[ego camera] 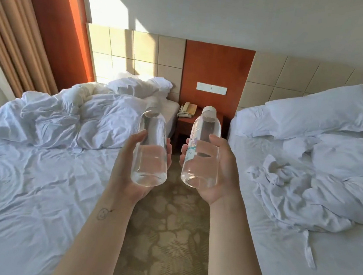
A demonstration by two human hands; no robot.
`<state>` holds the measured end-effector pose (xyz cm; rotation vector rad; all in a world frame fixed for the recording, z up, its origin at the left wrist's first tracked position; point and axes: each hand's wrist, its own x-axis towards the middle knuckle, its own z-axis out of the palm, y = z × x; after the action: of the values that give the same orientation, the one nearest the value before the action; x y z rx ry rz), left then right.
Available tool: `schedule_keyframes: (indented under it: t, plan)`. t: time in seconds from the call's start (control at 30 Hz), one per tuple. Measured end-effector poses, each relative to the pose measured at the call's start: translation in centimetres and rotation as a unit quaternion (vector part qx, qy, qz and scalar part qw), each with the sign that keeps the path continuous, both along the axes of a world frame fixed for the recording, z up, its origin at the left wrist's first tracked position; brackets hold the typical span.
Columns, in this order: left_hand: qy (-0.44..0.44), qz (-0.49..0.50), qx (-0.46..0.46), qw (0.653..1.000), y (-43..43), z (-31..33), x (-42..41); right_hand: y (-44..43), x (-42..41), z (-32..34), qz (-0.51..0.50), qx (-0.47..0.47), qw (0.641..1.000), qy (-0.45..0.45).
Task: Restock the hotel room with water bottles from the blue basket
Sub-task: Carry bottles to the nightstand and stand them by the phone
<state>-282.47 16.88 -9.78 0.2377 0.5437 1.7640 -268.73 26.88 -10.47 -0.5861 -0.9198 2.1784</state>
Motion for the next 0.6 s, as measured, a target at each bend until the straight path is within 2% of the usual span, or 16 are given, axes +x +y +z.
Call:
schedule_keyframes:
  t: [0.2, 0.3, 0.5, 0.6]
  plan:
    - [-0.016, -0.018, 0.005, 1.0, 9.8, -1.4, -3.3, 8.1, -2.5, -1.1, -0.05, -0.022, 0.998, -0.008]
    - [0.002, -0.047, 0.014, 0.999, 15.8, -1.7, -4.6, 13.6, -3.4, -0.8, -0.074, -0.036, 0.997, -0.001]
    - [-0.003, -0.078, 0.028, 0.997, 28.2, -1.6, -7.3, 25.5, -4.4, 0.2, -0.098, 0.006, 0.994, -0.039]
    - [-0.006, -0.081, 0.027, 0.996, 33.4, -2.2, -8.4, 30.8, -5.2, -0.3, -0.104, -0.014, 0.994, -0.03]
